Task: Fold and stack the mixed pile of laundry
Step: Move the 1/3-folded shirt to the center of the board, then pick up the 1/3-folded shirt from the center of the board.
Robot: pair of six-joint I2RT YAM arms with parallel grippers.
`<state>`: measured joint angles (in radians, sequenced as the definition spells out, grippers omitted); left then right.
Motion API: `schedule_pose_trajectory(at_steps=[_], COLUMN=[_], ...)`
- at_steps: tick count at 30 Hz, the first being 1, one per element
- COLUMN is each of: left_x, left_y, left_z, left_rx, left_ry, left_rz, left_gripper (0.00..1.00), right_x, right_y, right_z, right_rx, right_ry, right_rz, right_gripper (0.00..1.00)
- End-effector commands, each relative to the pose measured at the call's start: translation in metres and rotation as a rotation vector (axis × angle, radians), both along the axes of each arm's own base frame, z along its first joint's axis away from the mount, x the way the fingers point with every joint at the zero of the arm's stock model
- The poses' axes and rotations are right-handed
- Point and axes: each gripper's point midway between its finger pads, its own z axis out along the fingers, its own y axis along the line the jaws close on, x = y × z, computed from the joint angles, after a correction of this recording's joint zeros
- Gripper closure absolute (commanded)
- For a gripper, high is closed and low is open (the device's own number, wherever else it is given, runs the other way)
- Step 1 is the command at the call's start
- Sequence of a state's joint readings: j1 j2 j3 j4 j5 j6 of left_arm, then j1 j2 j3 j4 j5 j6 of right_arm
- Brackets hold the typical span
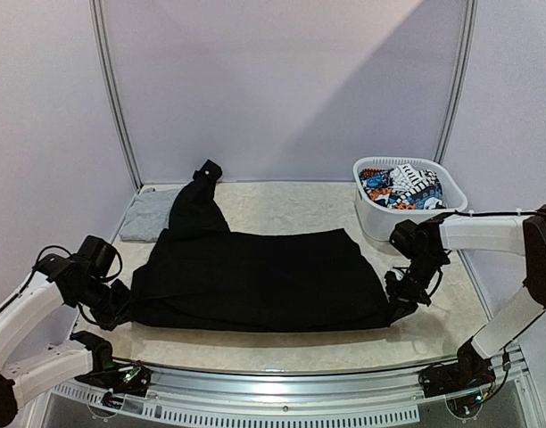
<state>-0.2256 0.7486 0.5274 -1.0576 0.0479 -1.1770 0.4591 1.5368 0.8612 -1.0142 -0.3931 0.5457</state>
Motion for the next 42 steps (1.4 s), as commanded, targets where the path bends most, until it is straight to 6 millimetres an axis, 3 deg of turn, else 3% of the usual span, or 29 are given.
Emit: schedule_pose_trajectory(at_steps=[1, 4, 5, 7, 11, 13, 15, 19, 25, 27, 30, 35, 37, 42], left_x=[-0.047, -0.052, -0.051, -0.046, -0.028, -0.016, 0.002, 0.059, 0.168, 0.196, 0.240, 0.303, 0.318, 0.338], left_y=[0.033, 0.030, 0.030, 0.027, 0.029, 0.034, 0.037, 0.028, -0.010, -0.022, -0.024, -0.018, -0.017, -0.011], left_z=[0.003, 0.002, 0.003, 0.007, 0.043, 0.070, 0.097, 0.125, 0.144, 0.138, 0.121, 0.095, 0.081, 0.045], left_rx=[0.106, 0.065, 0.061, 0.051, 0.085, 0.136, 0.180, 0.233, 0.239, 0.185, 0.096, -0.055, -0.090, -0.115], left_ry=[0.084, 0.056, 0.049, 0.029, -0.039, -0.081, -0.135, -0.241, -0.382, -0.371, -0.372, -0.400, -0.374, -0.292], left_rz=[0.166, 0.198, 0.198, 0.183, 0.116, 0.079, 0.031, -0.111, -0.438, -0.517, -0.524, -0.508, -0.530, -0.561], left_gripper=[1.00, 0.99, 0.94, 0.76, 0.25, 0.11, 0.07, 0.07, 0.13, 0.15, 0.22, 0.31, 0.39, 0.44], right_x=[-0.027, -0.029, -0.028, -0.024, -0.011, 0.001, 0.016, 0.063, 0.135, 0.150, 0.171, 0.198, 0.206, 0.216], right_y=[-0.042, -0.037, -0.034, -0.031, -0.031, -0.027, -0.024, -0.004, 0.022, 0.028, 0.041, 0.056, 0.062, 0.070], right_z=[0.002, 0.002, 0.002, 0.004, 0.017, 0.030, 0.043, 0.078, 0.135, 0.153, 0.178, 0.186, 0.188, 0.186], right_rx=[-0.186, -0.155, -0.143, -0.131, -0.153, -0.152, -0.152, -0.105, -0.050, -0.036, -0.015, 0.002, 0.016, 0.018], right_ry=[0.049, 0.056, 0.057, 0.056, 0.034, 0.000, -0.041, -0.198, -0.459, -0.493, -0.527, -0.548, -0.547, -0.531], right_rz=[-0.022, -0.026, -0.027, -0.026, -0.016, -0.013, -0.016, -0.013, -0.039, -0.049, -0.040, -0.053, -0.060, -0.087], right_gripper=[1.00, 0.95, 0.90, 0.78, 0.65, 0.61, 0.60, 0.55, 0.45, 0.39, 0.38, 0.37, 0.38, 0.40])
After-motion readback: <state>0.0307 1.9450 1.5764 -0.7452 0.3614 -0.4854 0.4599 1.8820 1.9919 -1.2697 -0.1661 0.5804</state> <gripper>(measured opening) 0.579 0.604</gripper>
